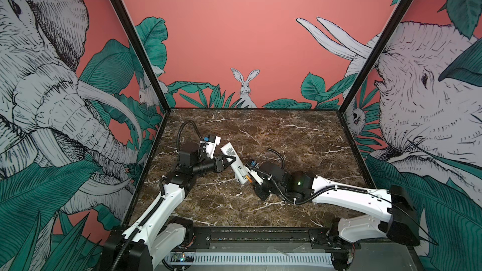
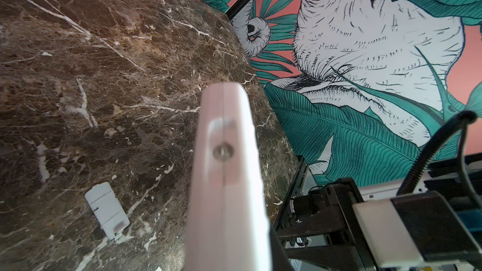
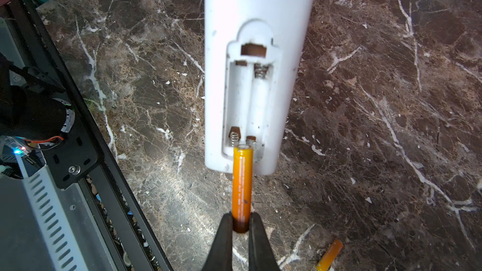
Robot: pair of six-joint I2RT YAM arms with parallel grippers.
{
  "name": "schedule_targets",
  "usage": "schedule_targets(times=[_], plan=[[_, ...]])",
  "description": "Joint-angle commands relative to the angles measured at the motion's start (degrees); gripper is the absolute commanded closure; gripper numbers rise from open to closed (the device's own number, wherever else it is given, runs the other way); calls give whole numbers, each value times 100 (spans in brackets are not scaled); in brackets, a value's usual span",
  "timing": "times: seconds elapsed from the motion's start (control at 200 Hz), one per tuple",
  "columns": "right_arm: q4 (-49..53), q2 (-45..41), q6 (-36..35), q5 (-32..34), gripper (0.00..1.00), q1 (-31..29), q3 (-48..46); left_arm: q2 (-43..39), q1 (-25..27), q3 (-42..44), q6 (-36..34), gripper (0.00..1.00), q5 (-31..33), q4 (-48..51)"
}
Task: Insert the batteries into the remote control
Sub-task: 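Lower the battery into the remote's compartment with the right gripper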
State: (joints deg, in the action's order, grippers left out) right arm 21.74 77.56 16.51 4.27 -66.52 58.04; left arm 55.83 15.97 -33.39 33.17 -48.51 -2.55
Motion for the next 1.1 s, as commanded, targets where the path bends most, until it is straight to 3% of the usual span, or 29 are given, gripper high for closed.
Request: schedule_targets(times=[0.0, 0.22, 0.435, 0.625, 1.095], plan=[[-138, 26, 110, 84, 89, -54, 189, -25, -9, 75, 82, 100, -204, -307], [203, 227, 299, 21, 89, -54, 517, 41, -10, 147, 281, 100, -223, -573], [703, 310, 631, 196, 90, -22, 829, 399, -10, 392, 1065, 100, -332, -1729], [1340, 331, 944, 188, 90, 131, 1264, 695, -15, 438, 1301, 100, -336, -2257], [1906, 632, 920, -497, 90, 596, 1675, 1231, -23, 456, 1623, 100, -655, -2854]])
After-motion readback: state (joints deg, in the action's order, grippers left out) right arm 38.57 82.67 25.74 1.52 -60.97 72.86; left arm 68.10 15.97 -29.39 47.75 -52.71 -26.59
